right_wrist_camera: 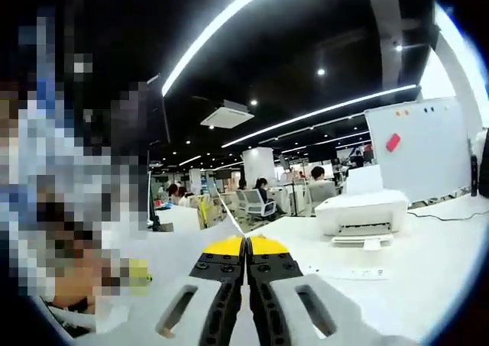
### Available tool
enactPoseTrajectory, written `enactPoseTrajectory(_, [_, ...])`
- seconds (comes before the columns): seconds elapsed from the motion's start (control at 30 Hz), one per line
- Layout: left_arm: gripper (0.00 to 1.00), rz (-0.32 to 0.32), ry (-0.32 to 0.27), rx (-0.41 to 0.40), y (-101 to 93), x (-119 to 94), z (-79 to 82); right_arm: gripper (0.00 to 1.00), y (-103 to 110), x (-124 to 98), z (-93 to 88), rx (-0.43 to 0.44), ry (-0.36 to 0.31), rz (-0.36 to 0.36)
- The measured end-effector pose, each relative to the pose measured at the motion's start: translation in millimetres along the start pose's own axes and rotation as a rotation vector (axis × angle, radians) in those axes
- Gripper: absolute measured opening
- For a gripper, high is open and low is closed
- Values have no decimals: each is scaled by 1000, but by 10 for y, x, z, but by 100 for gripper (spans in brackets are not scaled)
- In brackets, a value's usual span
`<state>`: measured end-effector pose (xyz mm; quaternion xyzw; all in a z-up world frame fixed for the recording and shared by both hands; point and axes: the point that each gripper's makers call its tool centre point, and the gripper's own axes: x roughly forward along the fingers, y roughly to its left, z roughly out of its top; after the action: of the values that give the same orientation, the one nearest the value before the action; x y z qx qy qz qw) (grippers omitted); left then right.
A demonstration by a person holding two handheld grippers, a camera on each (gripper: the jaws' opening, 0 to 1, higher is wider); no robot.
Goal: Organize the stack of printing papers by aligning and flattening the scattered papers on the table
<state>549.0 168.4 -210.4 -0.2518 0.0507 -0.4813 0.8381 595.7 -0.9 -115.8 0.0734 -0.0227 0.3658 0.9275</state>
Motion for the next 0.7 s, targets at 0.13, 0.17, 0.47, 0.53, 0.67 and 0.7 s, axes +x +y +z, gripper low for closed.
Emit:
enactPoseTrajectory(0.13, [6,13,-3,3,35,16,-14,0,9,5,17,2,-8,0])
enactPoseTrajectory(0.17, [6,15,-12,-30,55,27,-11,0,29,20,10,-2,-9,2])
enactPoseTrajectory(0.47, [9,23,-32,-68,116,17,9,0,54,54,8,10,-11,13])
enactPoseTrajectory(0.53, [11,22,-34,-61,115,19,17,0,52,54,9,17,-10,11])
enactPoseTrajectory(0.67, [15,20,-40,-60,114,34,17,0,89,70,9,54,-13,28])
enactPoseTrajectory(0.7, [15,18,-40,-61,115,35,16,0,106,72,10,62,-16,31])
